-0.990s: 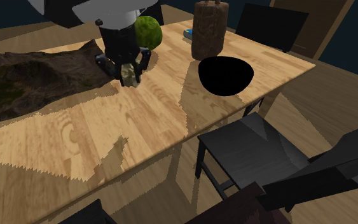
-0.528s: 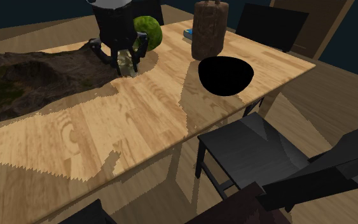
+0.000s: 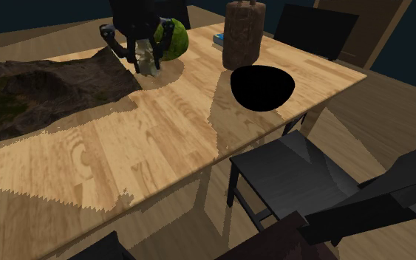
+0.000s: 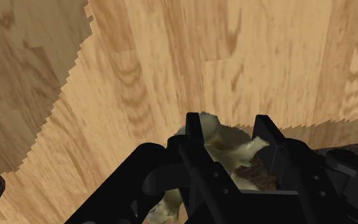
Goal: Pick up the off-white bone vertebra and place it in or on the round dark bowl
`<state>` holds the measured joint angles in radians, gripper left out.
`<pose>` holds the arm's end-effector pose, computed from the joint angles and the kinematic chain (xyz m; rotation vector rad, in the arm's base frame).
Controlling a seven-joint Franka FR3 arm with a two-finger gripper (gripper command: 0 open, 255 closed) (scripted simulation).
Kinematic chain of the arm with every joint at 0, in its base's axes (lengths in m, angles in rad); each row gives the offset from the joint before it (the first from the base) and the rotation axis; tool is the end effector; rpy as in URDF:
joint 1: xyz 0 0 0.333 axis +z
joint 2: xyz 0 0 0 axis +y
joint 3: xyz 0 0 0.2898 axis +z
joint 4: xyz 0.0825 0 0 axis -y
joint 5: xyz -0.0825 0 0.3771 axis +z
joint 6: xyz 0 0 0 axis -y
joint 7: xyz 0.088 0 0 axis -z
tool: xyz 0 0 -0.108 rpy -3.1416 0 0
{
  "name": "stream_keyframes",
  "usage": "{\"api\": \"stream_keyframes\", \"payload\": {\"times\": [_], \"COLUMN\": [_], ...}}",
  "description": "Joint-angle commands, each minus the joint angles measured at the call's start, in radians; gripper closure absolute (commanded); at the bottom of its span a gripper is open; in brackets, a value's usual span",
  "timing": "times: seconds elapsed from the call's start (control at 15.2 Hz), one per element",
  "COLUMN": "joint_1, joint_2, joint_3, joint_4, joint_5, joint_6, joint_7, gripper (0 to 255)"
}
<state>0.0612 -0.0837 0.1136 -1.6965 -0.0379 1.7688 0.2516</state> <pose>0.5340 0.0933 0.6021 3.1161 -0.1121 0.2529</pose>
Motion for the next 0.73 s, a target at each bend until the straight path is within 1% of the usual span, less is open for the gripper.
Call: {"api": "stream_keyframes", "payload": {"times": [0.0,0.33,0.66], "joint_1": [-0.016,-0.067,-0.116], "joint_2": [-0.017,-0.065,-0.087], "joint_3": [-0.02,-0.089,-0.161], "joint_4": [-0.016,-0.073,-0.101], "joint_5": [0.006,0.019,0.027], "joint_6": [0.0,0.013,0.02], "joint_7": [-0.037,-0.159,-0.281], "gripper": [255,255,255]}}
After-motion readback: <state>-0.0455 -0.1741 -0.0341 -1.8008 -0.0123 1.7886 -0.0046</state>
